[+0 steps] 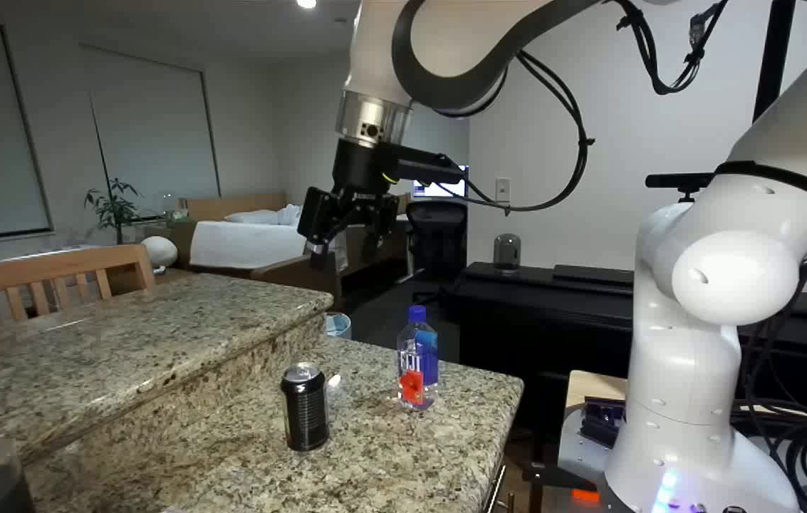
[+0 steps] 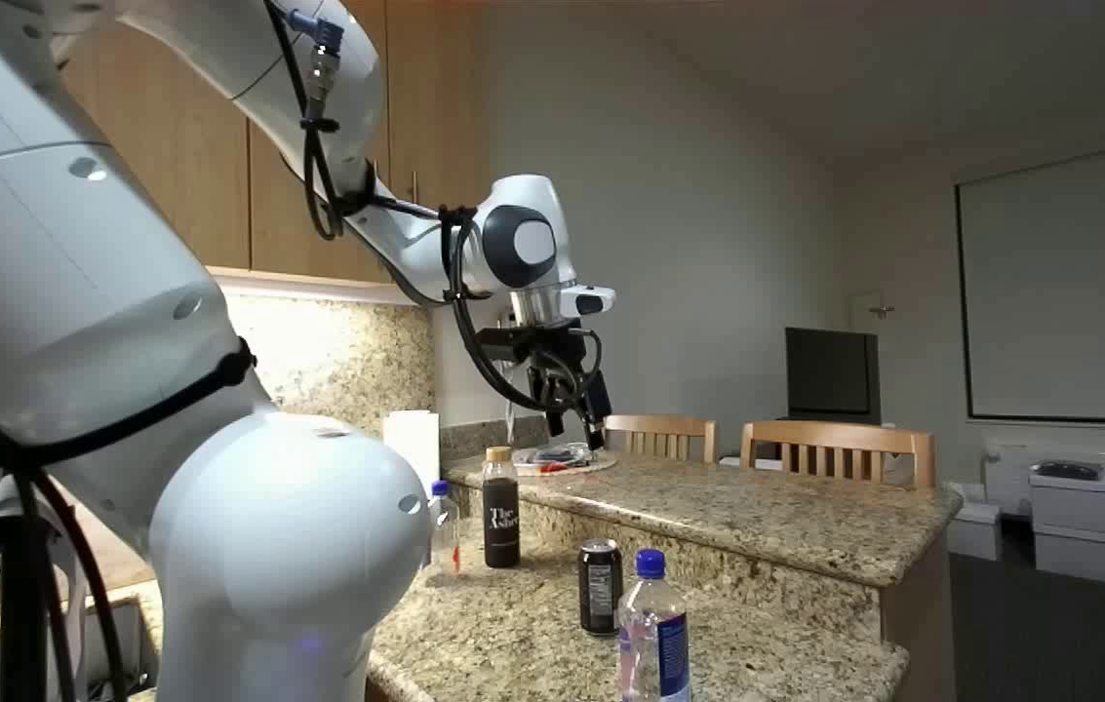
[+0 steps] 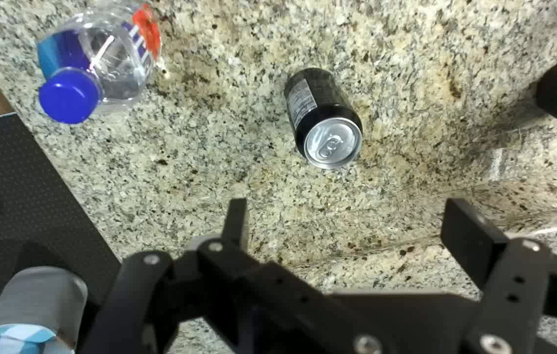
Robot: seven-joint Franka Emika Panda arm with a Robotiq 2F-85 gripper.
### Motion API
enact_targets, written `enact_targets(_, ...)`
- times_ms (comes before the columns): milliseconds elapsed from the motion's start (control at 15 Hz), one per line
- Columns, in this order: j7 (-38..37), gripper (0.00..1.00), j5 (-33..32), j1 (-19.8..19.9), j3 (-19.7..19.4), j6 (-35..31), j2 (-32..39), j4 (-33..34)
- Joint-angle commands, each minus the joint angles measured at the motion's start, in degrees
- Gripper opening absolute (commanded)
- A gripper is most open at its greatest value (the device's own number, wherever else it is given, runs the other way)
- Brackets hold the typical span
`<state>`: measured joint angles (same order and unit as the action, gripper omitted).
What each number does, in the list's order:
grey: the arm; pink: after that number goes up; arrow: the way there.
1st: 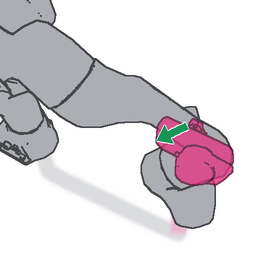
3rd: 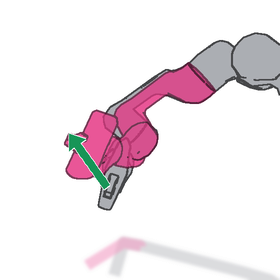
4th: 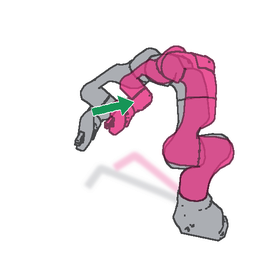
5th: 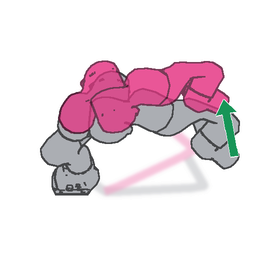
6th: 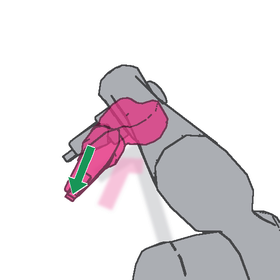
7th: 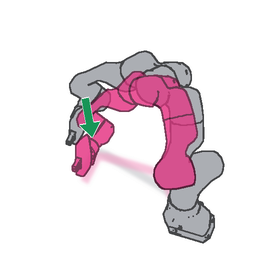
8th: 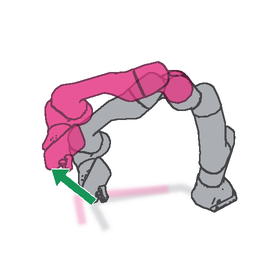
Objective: Put the black can on the upper counter.
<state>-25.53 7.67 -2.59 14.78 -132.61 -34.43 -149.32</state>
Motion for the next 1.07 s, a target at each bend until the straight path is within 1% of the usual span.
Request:
enact_targets(0, -0.24, 1.00, -0.37, -0.42, -0.43, 0.16, 0.05, 0.11)
enact_targets(600, -0.24, 1.00, -0.37, -0.42, -0.43, 0.17, 0.05, 0.11)
enact_targets(667, -1.28, 1.00, -0.95, 0.11, 0.15, -0.14, -0.07, -0.12)
enact_targets(733, -3.12, 1.00, -1.34, 0.39, 2.35, -5.83, 3.48, -1.55)
enact_targets(800, -3.32, 1.00, -1.53, 0.42, 2.70, -7.18, 3.51, -2.12)
enact_targets(1000, -5.61, 1.00, -3.32, 1.22, 4.99, -14.08, 7.80, -3.72)
